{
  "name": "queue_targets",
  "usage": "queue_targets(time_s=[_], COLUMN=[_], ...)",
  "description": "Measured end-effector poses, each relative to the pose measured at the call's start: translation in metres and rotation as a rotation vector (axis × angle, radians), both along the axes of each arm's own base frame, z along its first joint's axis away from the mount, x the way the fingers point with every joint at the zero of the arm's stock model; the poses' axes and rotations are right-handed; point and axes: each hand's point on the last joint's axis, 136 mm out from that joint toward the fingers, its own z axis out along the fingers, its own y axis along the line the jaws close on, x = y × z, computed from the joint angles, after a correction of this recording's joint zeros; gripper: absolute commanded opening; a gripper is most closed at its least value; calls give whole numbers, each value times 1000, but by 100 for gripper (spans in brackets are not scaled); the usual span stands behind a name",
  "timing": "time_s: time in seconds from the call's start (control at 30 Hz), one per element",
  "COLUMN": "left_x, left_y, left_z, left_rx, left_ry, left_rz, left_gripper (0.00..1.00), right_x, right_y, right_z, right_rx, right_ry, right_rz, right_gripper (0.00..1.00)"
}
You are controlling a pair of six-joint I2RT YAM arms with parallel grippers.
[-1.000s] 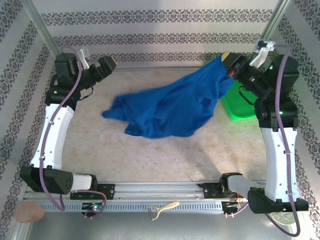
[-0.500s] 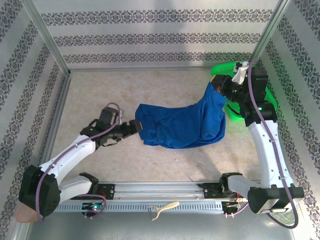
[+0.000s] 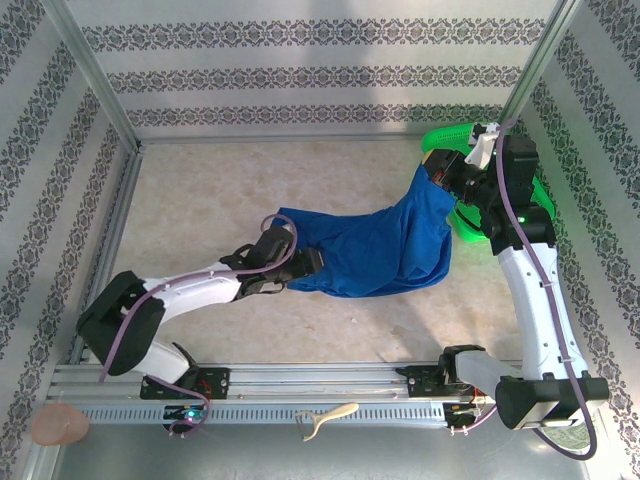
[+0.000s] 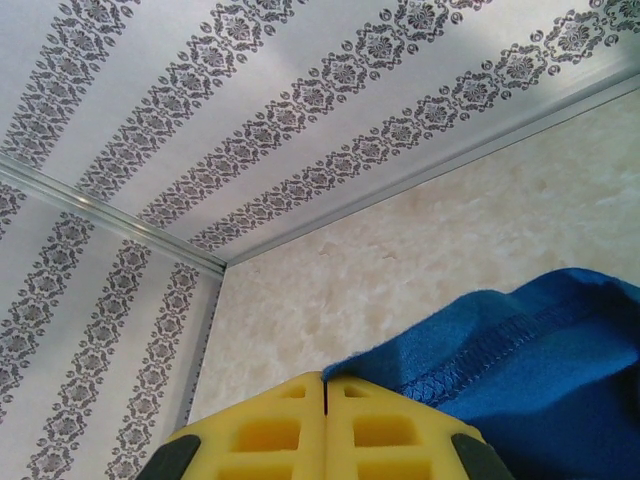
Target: Fold the inside-out t-shirt
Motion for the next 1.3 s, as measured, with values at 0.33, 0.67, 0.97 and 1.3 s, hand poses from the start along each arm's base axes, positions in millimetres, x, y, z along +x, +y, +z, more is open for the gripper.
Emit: queue_targets(time_s=[0.33,0.67,0.97,1.3], left_x=[10,22,54,114], left_y=[-5,-30,-49,121], left_z=[-34,-54,31,362], left_rx=[49,44,-13,-160], left_ry=[46,64,-70,-644], left_rz=[28,1,-50,207], left_gripper=[53,10,0,0], right_x=[0,1,4,7], right_y=[0,0,-11,-36], right_z=[0,1,7,109], right_rx=[0,0,5,79], right_ry=[-1,-7,-15,-198], right_rz=[0,0,-31,-92], right_gripper=[0,0,0,0])
